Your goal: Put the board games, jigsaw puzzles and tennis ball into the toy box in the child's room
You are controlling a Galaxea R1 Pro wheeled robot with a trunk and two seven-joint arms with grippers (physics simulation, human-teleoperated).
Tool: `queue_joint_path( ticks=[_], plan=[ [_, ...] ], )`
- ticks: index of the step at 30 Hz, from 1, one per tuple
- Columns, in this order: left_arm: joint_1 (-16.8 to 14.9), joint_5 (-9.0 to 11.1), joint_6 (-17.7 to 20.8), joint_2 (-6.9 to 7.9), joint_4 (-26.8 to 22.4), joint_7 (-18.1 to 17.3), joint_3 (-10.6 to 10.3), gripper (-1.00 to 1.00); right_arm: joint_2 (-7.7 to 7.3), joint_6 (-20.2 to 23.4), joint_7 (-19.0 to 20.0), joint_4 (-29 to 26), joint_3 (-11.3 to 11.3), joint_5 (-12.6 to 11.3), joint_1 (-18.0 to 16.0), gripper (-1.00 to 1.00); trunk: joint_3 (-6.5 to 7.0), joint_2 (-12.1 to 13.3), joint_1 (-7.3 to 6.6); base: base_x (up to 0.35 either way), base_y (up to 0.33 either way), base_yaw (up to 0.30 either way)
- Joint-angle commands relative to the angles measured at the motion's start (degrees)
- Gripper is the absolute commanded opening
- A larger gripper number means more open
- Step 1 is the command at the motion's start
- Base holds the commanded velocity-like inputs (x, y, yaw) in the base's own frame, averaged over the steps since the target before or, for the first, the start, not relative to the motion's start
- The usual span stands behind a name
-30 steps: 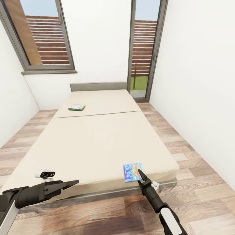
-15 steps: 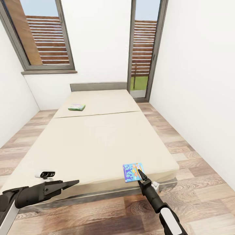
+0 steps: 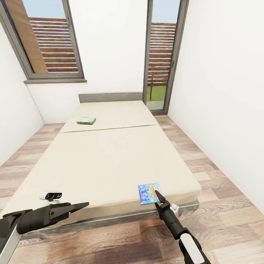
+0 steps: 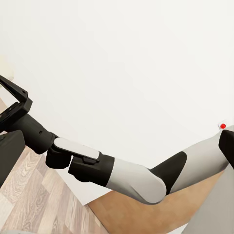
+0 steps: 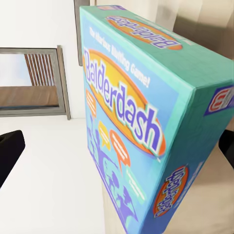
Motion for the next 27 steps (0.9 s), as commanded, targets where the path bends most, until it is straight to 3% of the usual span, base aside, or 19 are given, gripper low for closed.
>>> queue_joint_path(
  ticks=[1,27],
  plan=[
    [0.0,0.0,0.6,0.02,0.0,-0.2,0.0,1.0,0.05,0.5,0.1,0.0,-0.2,-0.4,0.0,1.0,-0.05,0.0,-0.01,0.0,0.0,0.0],
    [0.0,0.0,0.6,0.02,0.0,-0.2,-0.1,1.0,0.05,0.5,0.1,0.0,-0.2,-0.4,0.0,1.0,-0.05,0.0,-0.01,0.0,0.0,0.0]
  ],
)
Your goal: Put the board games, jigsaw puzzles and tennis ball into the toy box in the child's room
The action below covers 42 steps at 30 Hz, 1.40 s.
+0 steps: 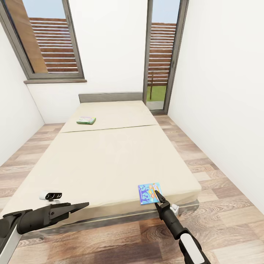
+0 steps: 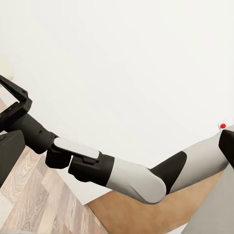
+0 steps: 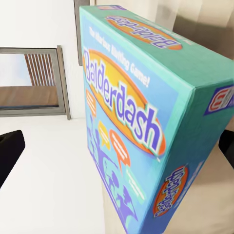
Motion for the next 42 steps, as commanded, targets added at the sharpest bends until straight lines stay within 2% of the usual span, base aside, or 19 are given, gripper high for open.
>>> queue_joint_path(
  ticks=[1,39,42],
  plan=[
    [0.0,0.0,0.6,0.02,0.0,-0.2,0.0,1.0,0.05,0.5,0.1,0.0,-0.2,-0.4,0.0,-1.0,-0.05,0.0,-0.01,0.0,0.0,0.0],
    [0.0,0.0,0.5,0.02,0.1,-0.2,0.0,1.0,-0.03,0.5,0.1,0.0,-0.2,-0.4,0.0,-1.0,-0.05,0.0,-0.01,0.0,0.0,0.0],
    [0.0,0.0,0.5,0.02,0.1,-0.2,0.0,1.0,-0.03,0.5,0.1,0.0,-0.2,-0.4,0.0,-1.0,0.49,1.2,-0.67,0.0,0.0,0.0]
  ],
)
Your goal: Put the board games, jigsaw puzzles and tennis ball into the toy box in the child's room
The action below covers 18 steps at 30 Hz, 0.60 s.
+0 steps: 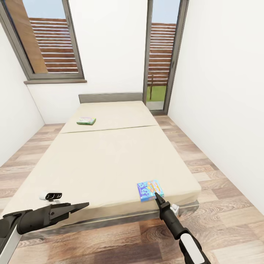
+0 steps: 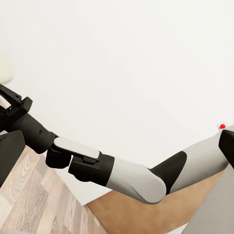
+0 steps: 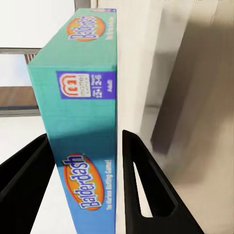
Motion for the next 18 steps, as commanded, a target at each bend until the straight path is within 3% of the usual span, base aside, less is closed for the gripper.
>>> queue_joint_path(
  ticks=[1,8,18],
  plan=[
    [0.0,0.0,0.6,0.02,0.0,-0.2,0.0,1.0,0.05,0.5,0.1,0.0,-0.2,-0.4,0.0,-1.0,0.14,0.4,-0.23,0.0,0.0,0.0],
    [0.0,0.0,0.6,0.02,0.0,-0.2,0.0,1.0,0.05,0.5,0.1,0.0,-0.2,-0.3,-0.1,-1.0,1.39,3.2,-1.77,0.0,0.0,0.0],
    [0.0,0.0,0.4,0.02,0.0,-0.2,0.0,1.0,0.05,0.7,0.0,-0.3,-0.2,-0.3,-0.5,-1.0,1.39,3.2,-1.77,0.0,0.0,0.0]
  ],
)
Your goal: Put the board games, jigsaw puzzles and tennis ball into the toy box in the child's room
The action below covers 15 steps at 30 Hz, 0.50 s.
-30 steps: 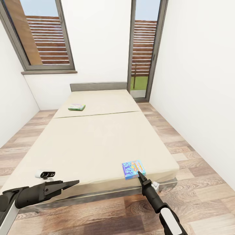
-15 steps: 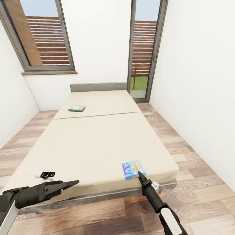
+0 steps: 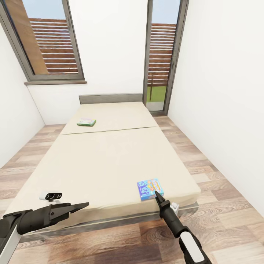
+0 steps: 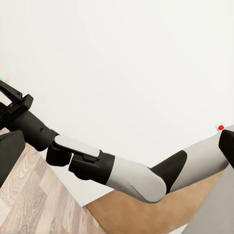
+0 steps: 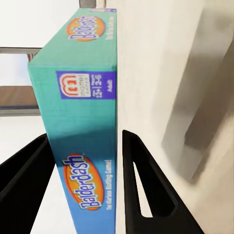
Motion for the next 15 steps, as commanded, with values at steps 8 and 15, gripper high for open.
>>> queue_joint_path(
  ticks=[8,15],
  plan=[
    [0.0,0.0,0.6,0.02,0.0,-0.2,0.0,1.0,0.09,0.7,0.1,0.0,-0.2,-0.4,-0.3,-1.0,0.31,0.8,-0.45,0.0,0.0,0.0],
    [0.0,0.0,0.6,0.02,0.1,-0.2,0.0,1.0,0.12,0.7,0.1,-0.1,-0.1,-0.3,-0.4,-1.0,1.57,3.6,-1.99,0.0,0.0,0.0]
  ],
)
